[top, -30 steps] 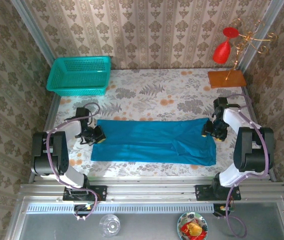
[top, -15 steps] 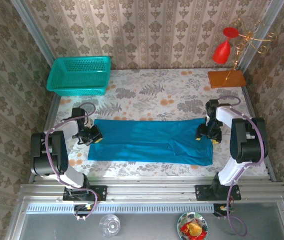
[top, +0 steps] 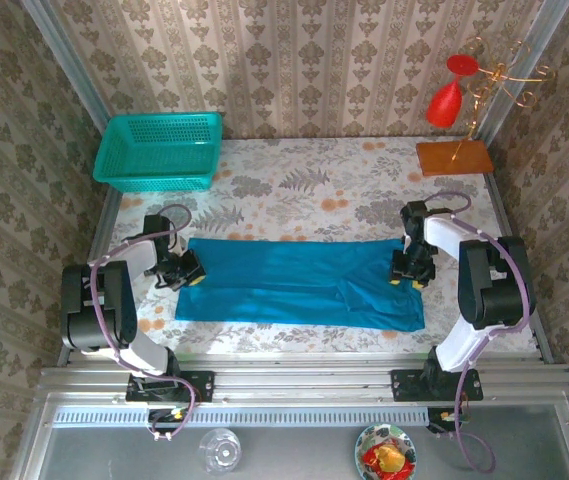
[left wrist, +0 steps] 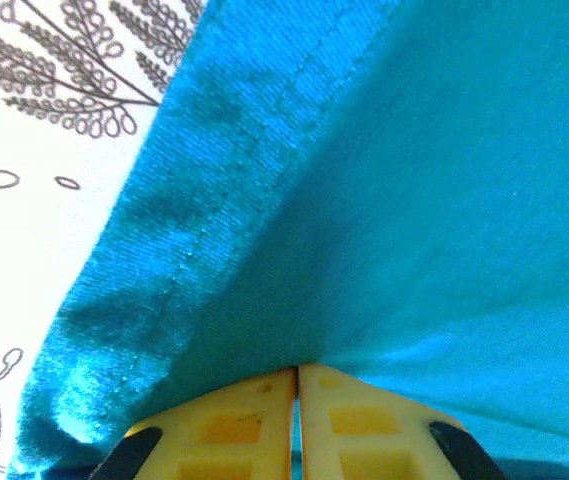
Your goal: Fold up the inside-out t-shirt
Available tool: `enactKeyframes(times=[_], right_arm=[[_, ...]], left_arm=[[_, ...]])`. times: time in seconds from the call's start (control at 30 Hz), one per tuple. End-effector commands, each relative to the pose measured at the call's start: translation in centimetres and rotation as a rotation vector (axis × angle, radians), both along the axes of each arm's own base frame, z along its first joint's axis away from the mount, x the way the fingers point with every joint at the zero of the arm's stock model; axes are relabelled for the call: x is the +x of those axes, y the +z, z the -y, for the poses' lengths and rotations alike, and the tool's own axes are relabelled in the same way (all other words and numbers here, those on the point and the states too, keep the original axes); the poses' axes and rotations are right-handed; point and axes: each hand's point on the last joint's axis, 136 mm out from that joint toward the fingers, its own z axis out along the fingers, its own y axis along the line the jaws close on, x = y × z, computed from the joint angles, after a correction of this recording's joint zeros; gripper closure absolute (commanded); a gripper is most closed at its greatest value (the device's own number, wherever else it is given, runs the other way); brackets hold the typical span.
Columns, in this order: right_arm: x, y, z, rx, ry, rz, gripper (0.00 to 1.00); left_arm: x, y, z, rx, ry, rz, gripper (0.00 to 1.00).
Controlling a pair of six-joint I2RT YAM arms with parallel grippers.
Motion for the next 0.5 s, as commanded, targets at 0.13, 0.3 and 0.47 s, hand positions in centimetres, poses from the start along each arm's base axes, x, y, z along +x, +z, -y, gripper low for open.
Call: enactKeyframes(times=[0.13, 0.3, 0.47], right_arm=[[-0.5, 0.2, 0.0, -0.007, -0.020, -0.005, 0.75], [0.0, 0.7, 0.6, -0.022, -0.027, 0.009, 0.91], [0.9, 1.5, 2.4, -0.043, -0.053, 0.025, 1.00]], left_arm=[[-0.4, -0.2, -1.1, 0.051, -0.002, -0.020, 0.87], [-0.3, 0.6, -1.0, 0.046, 0.000, -0.004, 0.87], [0.2, 2.1, -0.7, 0.030, -0.010, 0.047, 0.87]])
